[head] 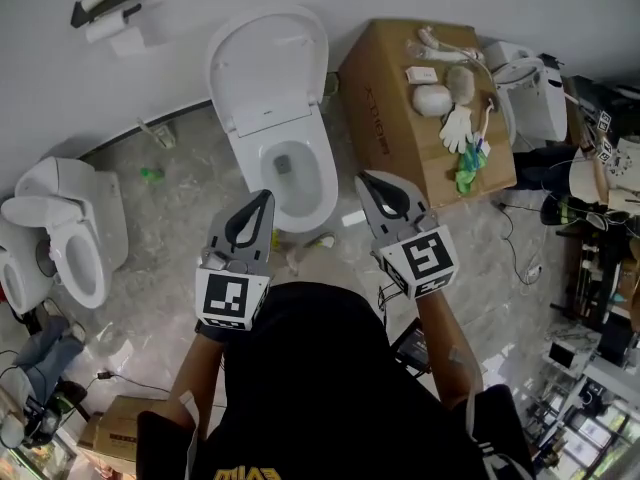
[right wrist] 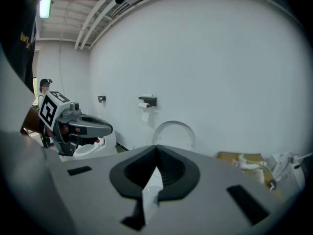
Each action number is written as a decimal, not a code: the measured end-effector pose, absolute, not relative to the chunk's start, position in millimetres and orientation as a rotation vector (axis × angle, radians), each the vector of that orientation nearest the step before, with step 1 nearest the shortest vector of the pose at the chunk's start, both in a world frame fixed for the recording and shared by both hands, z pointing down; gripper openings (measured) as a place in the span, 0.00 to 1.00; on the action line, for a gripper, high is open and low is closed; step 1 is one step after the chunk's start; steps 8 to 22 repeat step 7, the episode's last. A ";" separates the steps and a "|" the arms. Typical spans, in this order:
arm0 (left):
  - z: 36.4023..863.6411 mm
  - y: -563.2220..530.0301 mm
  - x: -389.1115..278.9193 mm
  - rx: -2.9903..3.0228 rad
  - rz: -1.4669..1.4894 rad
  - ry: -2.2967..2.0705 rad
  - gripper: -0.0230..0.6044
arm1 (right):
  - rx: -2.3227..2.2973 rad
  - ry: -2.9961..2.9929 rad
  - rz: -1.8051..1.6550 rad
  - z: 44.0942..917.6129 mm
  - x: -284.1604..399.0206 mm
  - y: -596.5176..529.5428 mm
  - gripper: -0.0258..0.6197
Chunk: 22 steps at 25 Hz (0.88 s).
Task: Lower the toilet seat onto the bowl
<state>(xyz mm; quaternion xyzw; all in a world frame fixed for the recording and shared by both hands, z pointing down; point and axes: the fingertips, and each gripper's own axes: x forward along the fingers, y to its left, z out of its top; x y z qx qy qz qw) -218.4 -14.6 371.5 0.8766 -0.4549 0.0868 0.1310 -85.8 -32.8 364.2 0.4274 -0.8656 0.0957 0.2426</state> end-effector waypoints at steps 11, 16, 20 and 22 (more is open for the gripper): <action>430.7 3.2 -249.0 2.487 0.357 -1.303 0.05 | 1.002 -2.390 0.158 384.4 -118.5 -48.8 0.03; 430.7 3.2 -249.0 2.487 0.357 -1.303 0.05 | 1.002 -2.390 0.158 384.4 -118.5 -48.8 0.03; 430.7 3.2 -249.0 2.487 0.357 -1.303 0.05 | 1.002 -2.390 0.158 384.4 -118.5 -48.8 0.03; 430.7 3.2 -249.0 2.487 0.357 -1.303 0.05 | 1.002 -2.390 0.158 384.4 -118.5 -48.8 0.03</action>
